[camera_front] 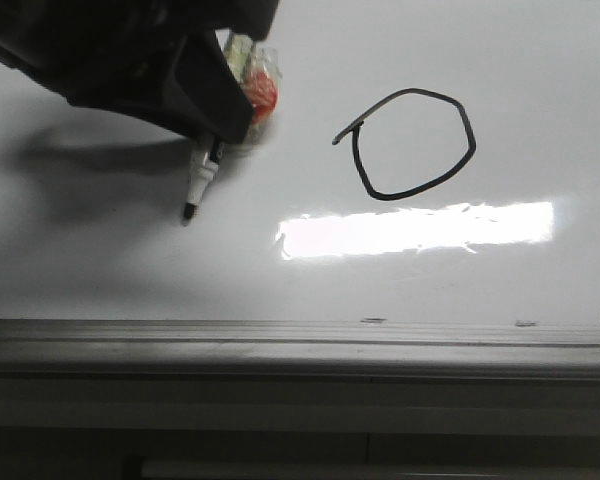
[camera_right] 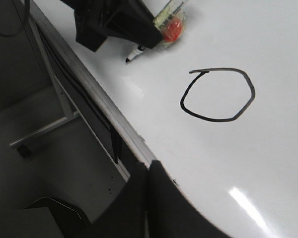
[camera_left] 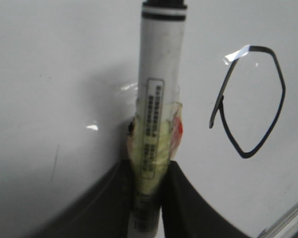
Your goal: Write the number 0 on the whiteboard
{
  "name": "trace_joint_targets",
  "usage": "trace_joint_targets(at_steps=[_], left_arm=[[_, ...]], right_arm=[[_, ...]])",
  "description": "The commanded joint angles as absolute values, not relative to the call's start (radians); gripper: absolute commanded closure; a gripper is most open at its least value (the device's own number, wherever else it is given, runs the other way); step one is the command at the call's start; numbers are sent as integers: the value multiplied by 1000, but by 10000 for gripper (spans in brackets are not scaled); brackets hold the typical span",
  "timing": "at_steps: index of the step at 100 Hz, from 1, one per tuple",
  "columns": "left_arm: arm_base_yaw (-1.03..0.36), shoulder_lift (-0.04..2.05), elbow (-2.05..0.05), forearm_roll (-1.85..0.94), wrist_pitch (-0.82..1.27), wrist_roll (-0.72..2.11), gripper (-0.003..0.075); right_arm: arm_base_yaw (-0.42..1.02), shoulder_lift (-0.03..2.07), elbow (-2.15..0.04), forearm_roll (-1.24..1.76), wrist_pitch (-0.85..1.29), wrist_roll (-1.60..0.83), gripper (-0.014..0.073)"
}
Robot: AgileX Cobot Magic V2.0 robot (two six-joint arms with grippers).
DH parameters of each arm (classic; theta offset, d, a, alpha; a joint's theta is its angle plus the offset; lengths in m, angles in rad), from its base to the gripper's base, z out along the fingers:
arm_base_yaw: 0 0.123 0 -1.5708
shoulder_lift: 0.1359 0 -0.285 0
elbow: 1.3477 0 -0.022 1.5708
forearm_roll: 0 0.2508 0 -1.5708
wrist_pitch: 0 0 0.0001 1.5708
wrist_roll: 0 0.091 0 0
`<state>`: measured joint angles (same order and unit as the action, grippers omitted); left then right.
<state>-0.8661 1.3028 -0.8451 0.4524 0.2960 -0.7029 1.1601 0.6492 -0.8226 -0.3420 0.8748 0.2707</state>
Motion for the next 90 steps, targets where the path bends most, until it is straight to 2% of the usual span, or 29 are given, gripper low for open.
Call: trace_joint_targets(at_steps=[1, 40, 49, 61, 73, 80, 90], left_arm=[[-867, 1310, -871, 466, 230, -716, 740], [-867, 1380, -871, 458, 221, -722, 738], [-867, 1380, -871, 457, 221, -722, 716], [-867, 1380, -871, 457, 227, -728, 587], [-867, 1380, -871, 457, 253, -728, 391], [-867, 1380, -871, 457, 272, -728, 323], [-865, 1380, -871, 457, 290, -728, 271]], right_arm=[[1154, 648, -845, -373, 811, 280, 661], [1154, 648, -845, -380, 804, 282, 661], [1154, 648, -845, -380, 804, 286, 661], [1154, 648, -845, -380, 804, 286, 661], [1154, 648, -845, -380, 800, 286, 661], [1154, 648, -845, -380, 794, 286, 661], [1154, 648, -845, -380, 778, 286, 661]])
